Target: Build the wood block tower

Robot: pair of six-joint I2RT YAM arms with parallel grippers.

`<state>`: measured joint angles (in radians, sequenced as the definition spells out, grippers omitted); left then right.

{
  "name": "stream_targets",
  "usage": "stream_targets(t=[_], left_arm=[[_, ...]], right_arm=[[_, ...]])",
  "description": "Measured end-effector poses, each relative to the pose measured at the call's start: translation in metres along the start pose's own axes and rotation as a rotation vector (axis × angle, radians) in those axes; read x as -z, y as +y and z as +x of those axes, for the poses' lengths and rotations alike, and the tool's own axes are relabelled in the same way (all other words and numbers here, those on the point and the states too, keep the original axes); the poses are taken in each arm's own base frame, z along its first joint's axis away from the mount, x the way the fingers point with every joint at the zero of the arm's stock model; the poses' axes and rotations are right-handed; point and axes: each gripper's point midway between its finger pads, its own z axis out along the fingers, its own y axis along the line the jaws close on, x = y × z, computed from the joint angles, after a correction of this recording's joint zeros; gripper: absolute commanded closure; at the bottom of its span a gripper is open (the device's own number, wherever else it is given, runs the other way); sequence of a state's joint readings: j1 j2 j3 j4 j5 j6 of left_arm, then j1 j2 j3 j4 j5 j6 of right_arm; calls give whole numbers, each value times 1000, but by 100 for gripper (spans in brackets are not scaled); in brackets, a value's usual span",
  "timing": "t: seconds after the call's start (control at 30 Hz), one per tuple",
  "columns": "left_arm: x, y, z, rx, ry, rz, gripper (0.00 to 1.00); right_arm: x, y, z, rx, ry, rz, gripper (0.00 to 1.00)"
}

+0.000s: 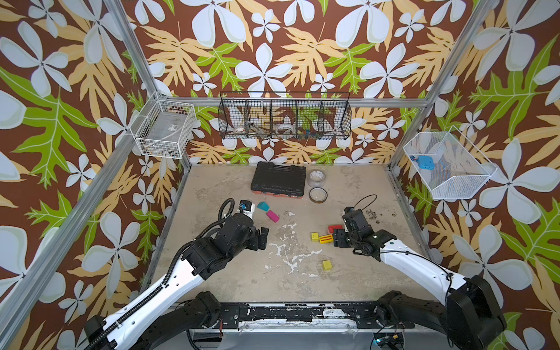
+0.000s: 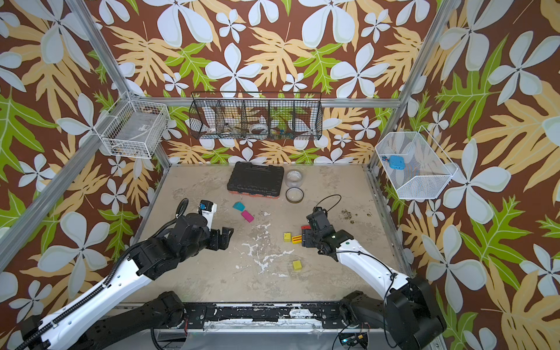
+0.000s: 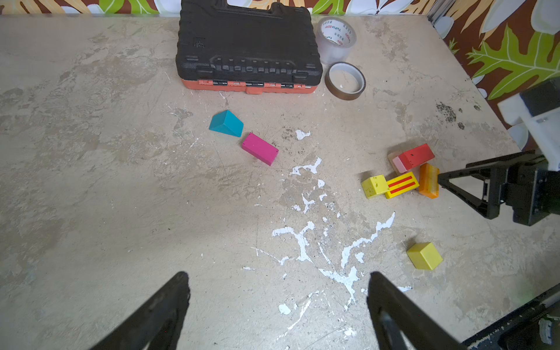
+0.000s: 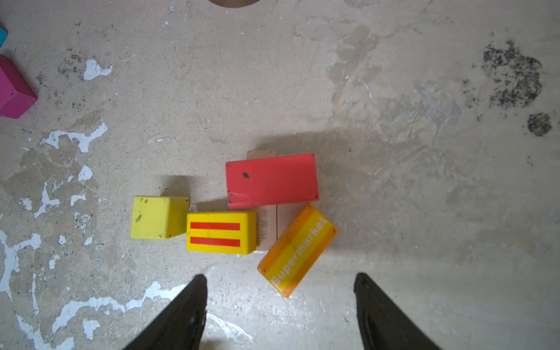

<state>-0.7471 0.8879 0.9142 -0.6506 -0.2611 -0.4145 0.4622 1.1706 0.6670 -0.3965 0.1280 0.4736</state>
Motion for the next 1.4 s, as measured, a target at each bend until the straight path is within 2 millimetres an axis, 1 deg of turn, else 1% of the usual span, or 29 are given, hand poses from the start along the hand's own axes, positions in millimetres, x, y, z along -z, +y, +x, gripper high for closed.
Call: stream_targets(t=[0.07,0.13,0.3,0.47,0.63,0.93,1.07,1.4], left_arm=[[0,0,0,0,-1,0,7],[1,0,0,1,-3,2,8],[2,0,-1,2,-7,4,8],[2,0,-1,3,-8,5,8],[2,0,-1,3,-8,5,7],[2,0,-1,2,-7,4,7],[2,0,-1,2,-7,4,7],[2,0,-1,2,-6,4,8]], right_arm=[[0,-4,6,-23,-2,1,44],[-2,-8,14,-34,9,9,51],[-13,-27,30,-110,39,45,53],[-21,-31,40,-135,62,41,53],[-29,-28,41,-138,79,30,53],[-34,-18,28,-131,73,-4,53],[-37,-14,27,-122,83,-20,54],[-33,-9,18,-100,63,-38,54]])
